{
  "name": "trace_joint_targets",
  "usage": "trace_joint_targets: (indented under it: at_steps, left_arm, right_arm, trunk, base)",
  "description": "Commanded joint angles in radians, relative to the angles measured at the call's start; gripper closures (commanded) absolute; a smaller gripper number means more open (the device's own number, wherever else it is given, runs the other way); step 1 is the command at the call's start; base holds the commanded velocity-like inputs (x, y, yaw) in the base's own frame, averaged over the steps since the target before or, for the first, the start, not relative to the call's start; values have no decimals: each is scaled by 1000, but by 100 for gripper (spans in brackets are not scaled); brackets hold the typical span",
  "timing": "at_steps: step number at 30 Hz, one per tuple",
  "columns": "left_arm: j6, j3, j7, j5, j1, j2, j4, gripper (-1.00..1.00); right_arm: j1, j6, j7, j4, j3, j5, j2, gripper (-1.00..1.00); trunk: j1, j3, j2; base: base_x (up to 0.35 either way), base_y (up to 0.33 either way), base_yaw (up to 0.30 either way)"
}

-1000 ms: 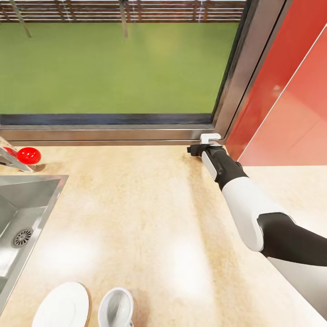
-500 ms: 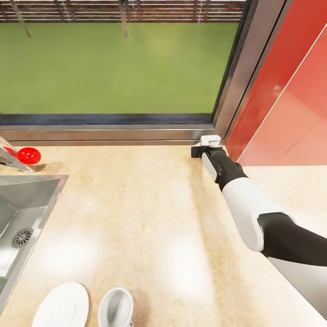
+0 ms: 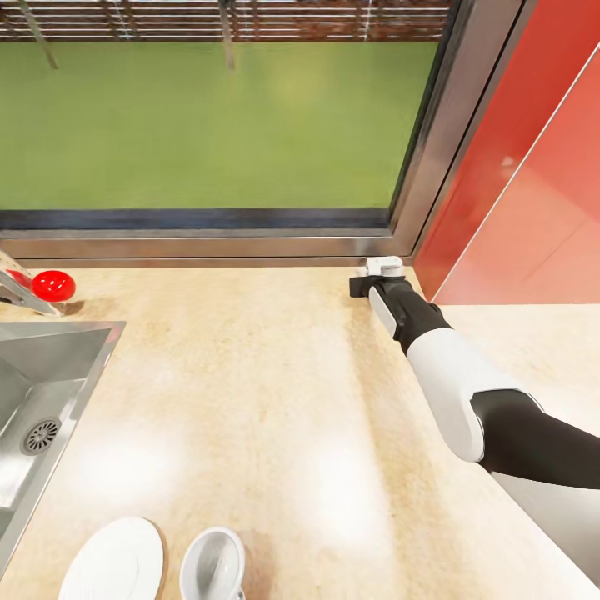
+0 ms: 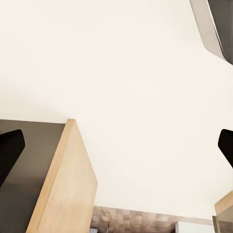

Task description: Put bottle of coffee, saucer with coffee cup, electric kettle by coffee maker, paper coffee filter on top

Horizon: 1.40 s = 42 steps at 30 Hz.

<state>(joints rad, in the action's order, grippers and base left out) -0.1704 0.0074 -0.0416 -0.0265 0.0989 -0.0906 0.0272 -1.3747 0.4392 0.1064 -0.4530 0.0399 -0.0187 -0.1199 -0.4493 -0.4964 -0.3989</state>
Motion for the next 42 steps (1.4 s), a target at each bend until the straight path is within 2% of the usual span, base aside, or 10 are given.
trace_joint_targets:
  at_steps: [1,22,30,38,42]
  left_arm:
    - [-1,0,-1,-3,1,0,2,-100]
    - [-1,1,-1,-4,1,0,2,-100]
    - [0,3,-3,-7,1,0,2,-100]
    - [3,5,-3,-7,1,0,3,-100]
    - [3,5,-3,-7,1,0,3,-100]
  right_arm:
    - [0,5,6,0,2,9,0,100]
    - [0,5,6,-9,5,10,-2,100]
    - [0,11,5,-105,5,14,-9,100]
    - [0,14,3,-115,5,18,-16,100]
    - [0,13,3,-116,6,19,-37,100]
  trunk:
    - [-1,-1,-1]
    - [-1,-1,-1]
    - [-1,-1,-1]
    - [-1,-1,-1]
    - [-1,-1,-1]
  base:
    - [0,0,0]
    - [-7,0,0]
    - [-283,28,0]
    - [-330,112,0]
    - [-298,200,0]
